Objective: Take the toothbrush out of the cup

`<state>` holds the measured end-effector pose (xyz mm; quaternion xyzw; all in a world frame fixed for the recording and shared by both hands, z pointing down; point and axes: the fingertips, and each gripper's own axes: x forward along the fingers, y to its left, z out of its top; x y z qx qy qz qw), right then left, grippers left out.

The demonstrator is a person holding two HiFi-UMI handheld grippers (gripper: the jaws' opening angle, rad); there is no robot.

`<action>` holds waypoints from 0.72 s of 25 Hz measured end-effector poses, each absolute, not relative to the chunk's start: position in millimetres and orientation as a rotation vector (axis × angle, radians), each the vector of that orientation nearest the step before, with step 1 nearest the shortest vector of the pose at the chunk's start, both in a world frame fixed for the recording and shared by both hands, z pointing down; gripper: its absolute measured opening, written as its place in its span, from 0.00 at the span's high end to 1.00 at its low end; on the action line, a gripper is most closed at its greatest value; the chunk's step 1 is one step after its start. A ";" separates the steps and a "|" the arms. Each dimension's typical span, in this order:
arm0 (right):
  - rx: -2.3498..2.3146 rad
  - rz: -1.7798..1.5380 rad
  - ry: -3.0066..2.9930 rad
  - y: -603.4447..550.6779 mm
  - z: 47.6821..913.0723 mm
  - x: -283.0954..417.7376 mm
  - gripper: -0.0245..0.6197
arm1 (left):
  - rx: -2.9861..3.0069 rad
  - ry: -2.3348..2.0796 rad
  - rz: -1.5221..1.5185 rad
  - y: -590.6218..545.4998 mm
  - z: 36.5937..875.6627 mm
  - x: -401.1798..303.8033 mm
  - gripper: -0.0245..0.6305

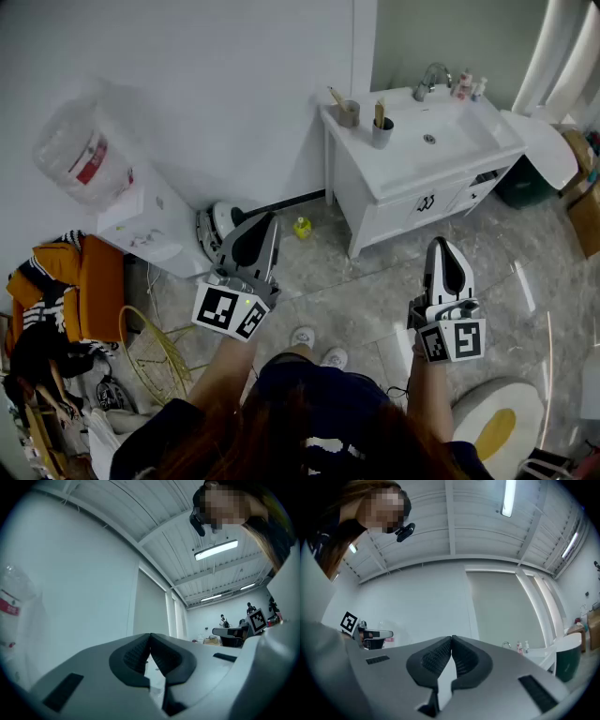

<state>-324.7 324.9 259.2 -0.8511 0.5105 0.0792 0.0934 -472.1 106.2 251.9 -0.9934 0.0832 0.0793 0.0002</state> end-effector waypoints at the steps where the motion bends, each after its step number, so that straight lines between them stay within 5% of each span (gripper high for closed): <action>1: -2.527 0.237 1.515 324.1 258.5 -325.0 0.94 | -3.124 0.264 0.249 104.8 252.8 -471.3 0.93; 18: -2.475 0.208 1.479 295.5 263.6 -295.8 0.94 | -3.152 0.283 0.244 69.5 270.8 -439.3 0.93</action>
